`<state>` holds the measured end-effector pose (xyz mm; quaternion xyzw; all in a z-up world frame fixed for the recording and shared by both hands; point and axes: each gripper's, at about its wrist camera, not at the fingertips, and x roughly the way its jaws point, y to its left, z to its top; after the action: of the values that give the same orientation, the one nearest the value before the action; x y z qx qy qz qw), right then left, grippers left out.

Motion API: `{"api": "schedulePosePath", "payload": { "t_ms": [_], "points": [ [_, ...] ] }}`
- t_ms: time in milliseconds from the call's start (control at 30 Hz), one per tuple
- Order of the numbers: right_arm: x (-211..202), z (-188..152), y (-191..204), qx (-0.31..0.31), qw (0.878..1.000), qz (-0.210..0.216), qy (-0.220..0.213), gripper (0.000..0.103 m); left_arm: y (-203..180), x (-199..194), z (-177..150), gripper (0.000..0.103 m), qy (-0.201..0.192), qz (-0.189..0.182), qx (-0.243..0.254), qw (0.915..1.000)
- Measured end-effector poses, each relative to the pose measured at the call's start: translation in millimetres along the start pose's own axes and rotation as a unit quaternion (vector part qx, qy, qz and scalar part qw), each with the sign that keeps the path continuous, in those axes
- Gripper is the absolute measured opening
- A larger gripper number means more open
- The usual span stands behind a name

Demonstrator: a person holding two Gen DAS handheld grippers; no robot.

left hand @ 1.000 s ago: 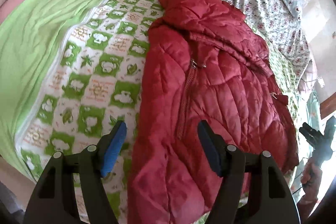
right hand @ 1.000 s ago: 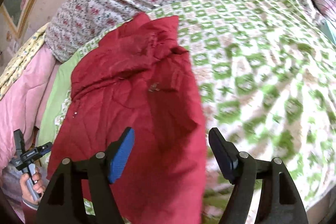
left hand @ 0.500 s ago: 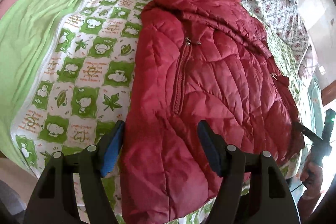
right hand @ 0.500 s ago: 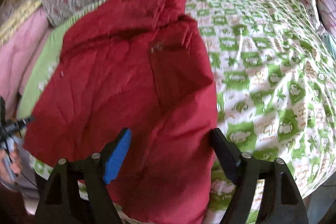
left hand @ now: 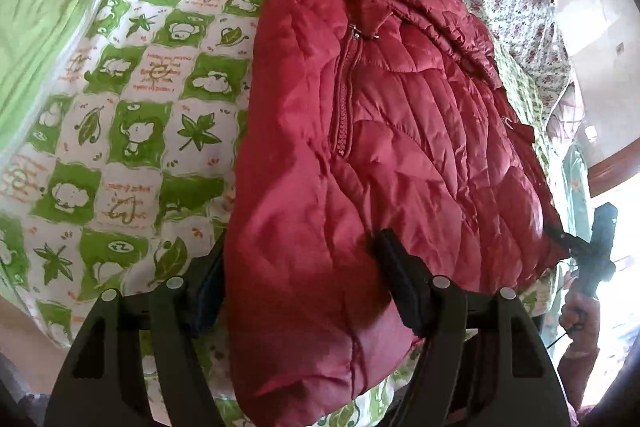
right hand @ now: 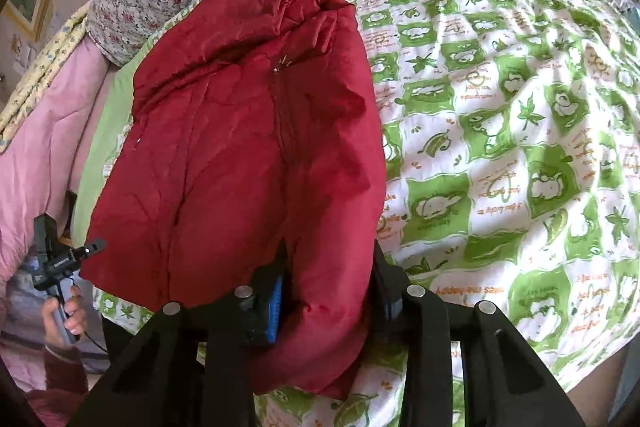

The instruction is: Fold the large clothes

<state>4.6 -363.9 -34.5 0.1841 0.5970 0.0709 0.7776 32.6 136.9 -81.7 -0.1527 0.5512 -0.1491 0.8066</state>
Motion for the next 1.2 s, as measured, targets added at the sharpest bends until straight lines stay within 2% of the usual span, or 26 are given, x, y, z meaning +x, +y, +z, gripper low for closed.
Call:
{"api": "schedulePosePath", "payload": {
  "t_ms": [167,267,333,367,467,500,567,800,933,1200],
  "points": [
    [7.1,-0.6,-2.8,0.005,1.0,0.015,0.005,0.045,0.7,-0.4,-3.4,0.07,0.0,-0.008,0.015,0.9999],
    [14.1,0.1,-2.6,0.004,1.0,0.024,0.01,0.045,-3.4,-0.1,-4.0,0.07,0.002,-0.007,0.026,0.9996],
    [15.5,-1.8,0.5,-0.006,1.0,0.021,0.011,0.04,-7.8,-0.5,-4.7,0.066,0.0,-0.006,0.04,0.9992],
    [14.6,-2.3,2.7,-0.01,1.0,0.022,0.008,0.034,-11.0,-1.8,-6.1,0.057,-0.002,-0.007,0.05,0.9987],
    [10.8,-2.5,5.1,-0.013,0.999,0.033,0.003,0.028,-16.5,-5.0,-7.1,0.029,-0.003,-0.034,0.062,0.9975],
    [9.1,-2.5,6.1,-0.014,0.999,0.04,0.0,0.026,-18.0,-6.4,-6.7,0.023,-0.004,-0.041,0.063,0.9972],
    [4.1,-1.2,7.2,-0.015,0.998,0.053,-0.007,0.025,-22.5,-11.4,-6.3,0.02,-0.014,-0.043,0.069,0.9966],
    [-10.5,-9.4,5.4,-0.016,0.995,0.094,-0.021,0.023,-30.7,-35.3,-10.3,0.017,-0.037,-0.058,0.08,0.9944],
    [-19.0,-18.9,-0.2,-0.007,0.992,0.127,-0.026,0.023,-24.5,-47.6,-8.3,0.016,-0.042,-0.081,0.071,0.9933],
    [-43.5,2.2,9.5,0.005,0.975,0.21,-0.076,0.022,-39.4,-80.0,28.1,0.016,-0.109,-0.121,0.076,0.9837]
  ]
}}
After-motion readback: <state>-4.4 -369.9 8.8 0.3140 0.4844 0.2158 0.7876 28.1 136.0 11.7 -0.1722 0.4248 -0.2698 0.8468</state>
